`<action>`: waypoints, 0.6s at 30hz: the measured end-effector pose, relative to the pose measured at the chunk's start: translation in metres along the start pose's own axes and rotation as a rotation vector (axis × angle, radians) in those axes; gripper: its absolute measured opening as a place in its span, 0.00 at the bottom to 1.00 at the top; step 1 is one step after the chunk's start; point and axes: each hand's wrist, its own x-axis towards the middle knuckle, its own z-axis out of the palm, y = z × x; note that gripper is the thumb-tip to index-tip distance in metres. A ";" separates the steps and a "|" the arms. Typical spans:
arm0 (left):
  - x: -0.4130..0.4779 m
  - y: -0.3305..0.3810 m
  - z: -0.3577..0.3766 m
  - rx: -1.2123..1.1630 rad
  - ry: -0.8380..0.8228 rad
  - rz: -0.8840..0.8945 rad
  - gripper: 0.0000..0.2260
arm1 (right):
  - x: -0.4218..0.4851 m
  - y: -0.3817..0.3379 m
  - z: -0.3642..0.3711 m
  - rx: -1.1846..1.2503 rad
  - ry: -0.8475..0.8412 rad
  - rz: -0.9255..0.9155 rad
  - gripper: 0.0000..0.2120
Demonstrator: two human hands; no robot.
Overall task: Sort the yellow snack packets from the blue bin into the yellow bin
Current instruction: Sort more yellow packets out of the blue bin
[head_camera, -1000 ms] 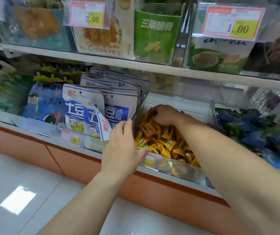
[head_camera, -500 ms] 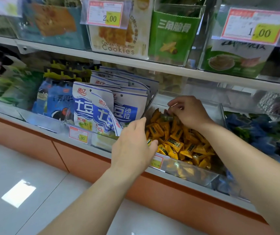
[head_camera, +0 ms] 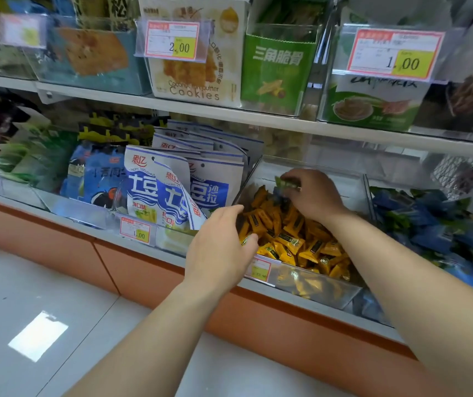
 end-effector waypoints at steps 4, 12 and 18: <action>0.007 0.009 -0.004 -0.315 0.090 -0.004 0.28 | -0.034 -0.026 -0.030 0.627 -0.181 -0.007 0.11; 0.007 0.007 -0.003 -0.262 0.066 -0.065 0.07 | 0.003 -0.022 -0.029 0.519 -0.116 0.020 0.06; 0.006 -0.004 -0.001 -0.023 0.069 -0.154 0.15 | 0.063 0.005 0.023 0.013 -0.450 -0.007 0.20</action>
